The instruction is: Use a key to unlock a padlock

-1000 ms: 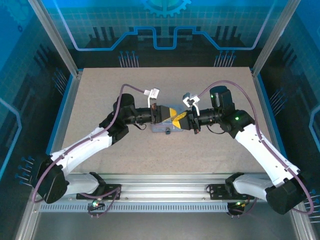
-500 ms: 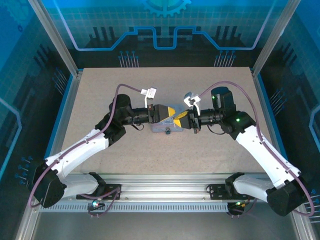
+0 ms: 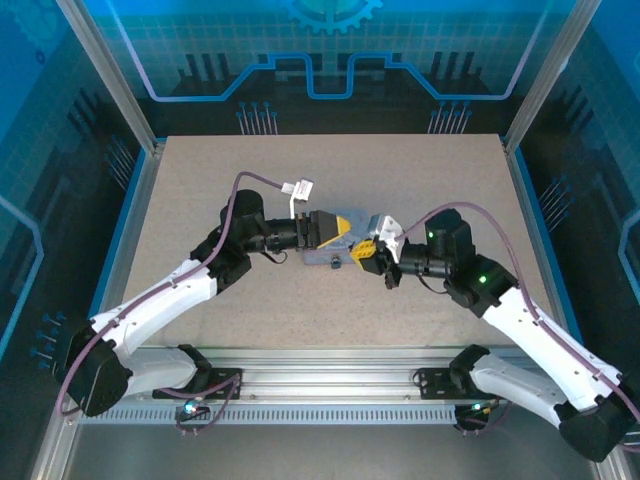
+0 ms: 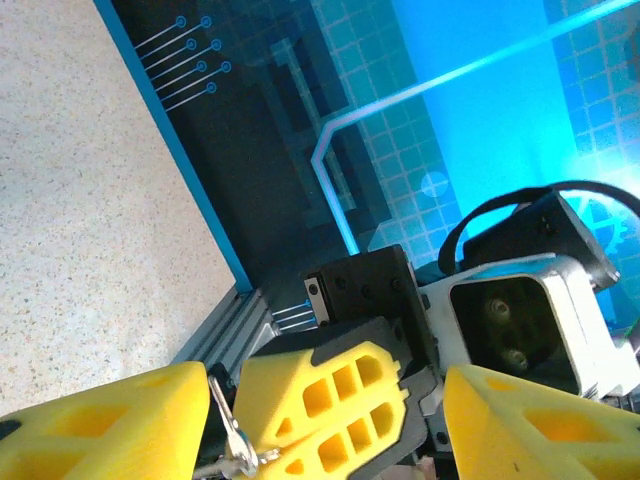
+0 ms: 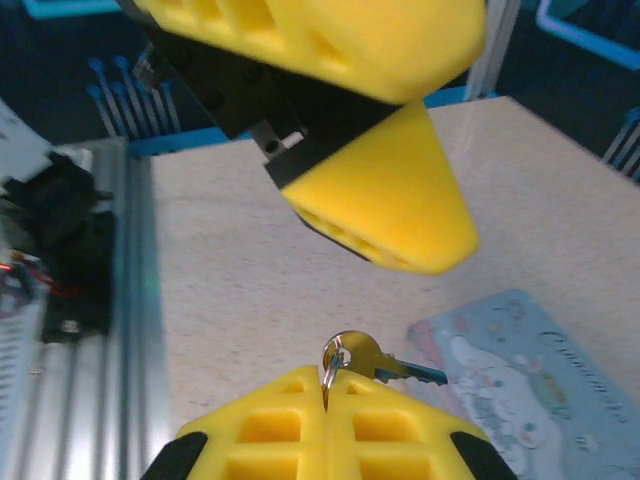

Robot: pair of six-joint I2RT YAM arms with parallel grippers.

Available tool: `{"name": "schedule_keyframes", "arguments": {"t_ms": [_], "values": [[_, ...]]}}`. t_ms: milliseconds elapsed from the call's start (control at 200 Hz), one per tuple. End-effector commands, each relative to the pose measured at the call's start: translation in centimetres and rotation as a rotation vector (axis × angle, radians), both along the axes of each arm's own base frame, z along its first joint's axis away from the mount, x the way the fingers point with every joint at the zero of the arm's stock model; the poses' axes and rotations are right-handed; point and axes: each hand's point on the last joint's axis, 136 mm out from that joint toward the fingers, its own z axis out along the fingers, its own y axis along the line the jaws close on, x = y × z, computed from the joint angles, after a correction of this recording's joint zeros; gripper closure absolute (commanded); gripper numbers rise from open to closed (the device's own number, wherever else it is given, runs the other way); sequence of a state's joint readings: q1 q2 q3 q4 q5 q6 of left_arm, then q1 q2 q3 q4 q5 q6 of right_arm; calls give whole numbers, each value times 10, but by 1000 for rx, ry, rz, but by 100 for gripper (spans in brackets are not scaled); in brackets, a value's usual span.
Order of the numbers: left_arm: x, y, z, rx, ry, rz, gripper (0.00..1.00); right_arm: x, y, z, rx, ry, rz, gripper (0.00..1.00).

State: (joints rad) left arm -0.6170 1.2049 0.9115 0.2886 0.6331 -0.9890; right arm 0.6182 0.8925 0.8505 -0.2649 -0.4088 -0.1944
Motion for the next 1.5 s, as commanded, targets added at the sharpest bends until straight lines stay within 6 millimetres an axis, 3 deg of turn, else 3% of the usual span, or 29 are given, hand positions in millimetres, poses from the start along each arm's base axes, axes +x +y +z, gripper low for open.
{"name": "schedule_keyframes", "arguments": {"t_ms": [0, 265, 480, 585, 735, 1006, 1156, 1241, 1306, 1491], "values": [[-2, 2, 5, 17, -25, -7, 35, 21, -9, 13, -44, -237, -102, 98], [-10, -11, -9, 100, -12, -62, 32, 20, -7, 11, -62, -250, -98, 97], [-10, -20, -14, 98, 0, -78, 41, 14, -2, 12, -49, -250, -67, 97], [-11, -27, -14, 100, 3, -95, 52, 13, -1, 11, -55, -245, -61, 97], [-10, -28, -13, 94, 2, -97, 74, 12, -1, 11, -56, -247, -61, 97], [-10, -27, -11, 99, -13, -88, 100, 11, -2, 10, -59, -246, -61, 96], [-6, -23, -9, 110, -42, -53, 100, 13, -3, 9, -54, -224, -83, 90], [-1, -20, -8, 117, -61, -19, 100, 17, -7, 10, -52, -205, -119, 71], [3, -17, -7, 127, -82, 12, 100, 22, -12, 10, -38, -180, -167, 65], [13, -11, -6, 145, -128, 77, 100, 30, -23, 12, 41, -83, -233, 61]]}}
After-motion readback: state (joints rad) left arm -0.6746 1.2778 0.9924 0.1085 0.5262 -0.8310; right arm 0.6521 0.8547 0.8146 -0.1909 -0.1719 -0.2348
